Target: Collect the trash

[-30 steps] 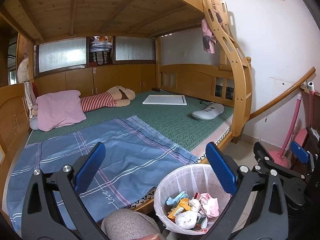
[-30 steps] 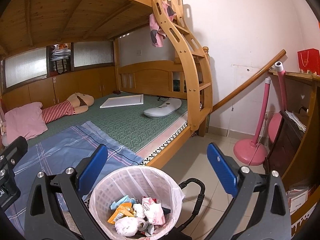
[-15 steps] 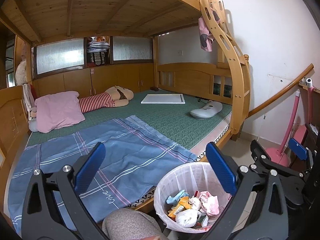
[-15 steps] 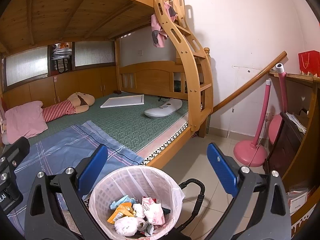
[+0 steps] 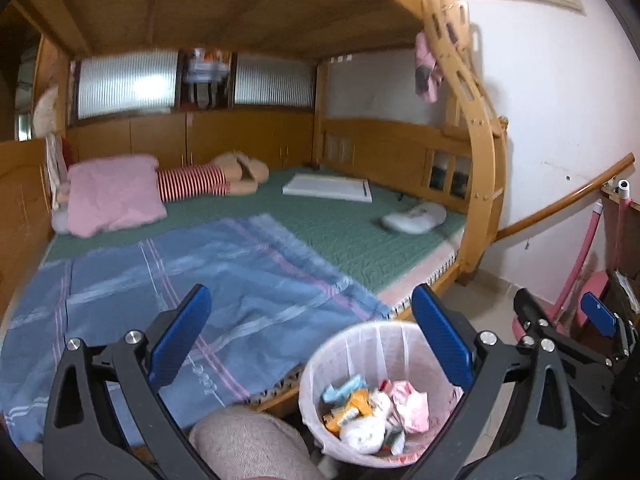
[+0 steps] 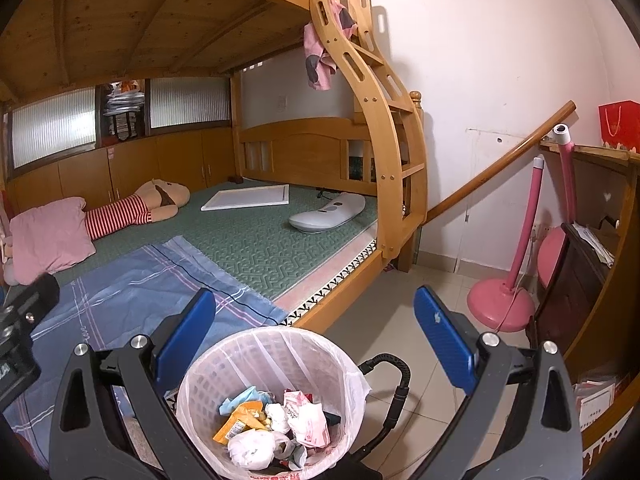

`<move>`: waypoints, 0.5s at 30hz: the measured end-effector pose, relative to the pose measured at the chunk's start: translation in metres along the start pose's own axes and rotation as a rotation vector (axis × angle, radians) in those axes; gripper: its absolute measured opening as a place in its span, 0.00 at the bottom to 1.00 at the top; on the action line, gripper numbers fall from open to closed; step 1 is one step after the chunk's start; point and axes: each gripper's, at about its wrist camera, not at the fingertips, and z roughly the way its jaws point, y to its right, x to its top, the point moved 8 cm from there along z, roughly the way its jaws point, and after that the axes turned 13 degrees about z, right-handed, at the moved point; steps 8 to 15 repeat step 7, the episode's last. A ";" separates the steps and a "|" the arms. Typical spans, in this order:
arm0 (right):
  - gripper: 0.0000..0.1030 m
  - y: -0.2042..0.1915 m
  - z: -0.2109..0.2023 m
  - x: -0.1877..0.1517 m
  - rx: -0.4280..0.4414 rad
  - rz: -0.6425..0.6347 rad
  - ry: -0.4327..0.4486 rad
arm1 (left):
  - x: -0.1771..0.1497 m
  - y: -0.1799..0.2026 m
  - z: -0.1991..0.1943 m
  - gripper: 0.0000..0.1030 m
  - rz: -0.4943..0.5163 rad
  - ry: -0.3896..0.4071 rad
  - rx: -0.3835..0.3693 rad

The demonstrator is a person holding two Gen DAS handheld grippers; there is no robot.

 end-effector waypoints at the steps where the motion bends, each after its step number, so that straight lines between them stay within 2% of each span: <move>1: 0.95 0.000 0.000 0.000 0.002 0.000 0.000 | -0.003 -0.003 0.005 0.97 -0.020 -0.029 -0.010; 4: 0.95 0.000 0.001 -0.001 0.003 0.000 0.000 | -0.011 -0.015 0.010 0.97 -0.056 -0.061 0.029; 7: 0.95 0.001 0.001 -0.002 -0.001 0.004 -0.005 | -0.015 -0.024 0.010 0.97 -0.052 -0.059 0.084; 15: 0.95 0.001 0.001 -0.002 -0.001 0.004 -0.005 | -0.015 -0.024 0.010 0.97 -0.052 -0.059 0.084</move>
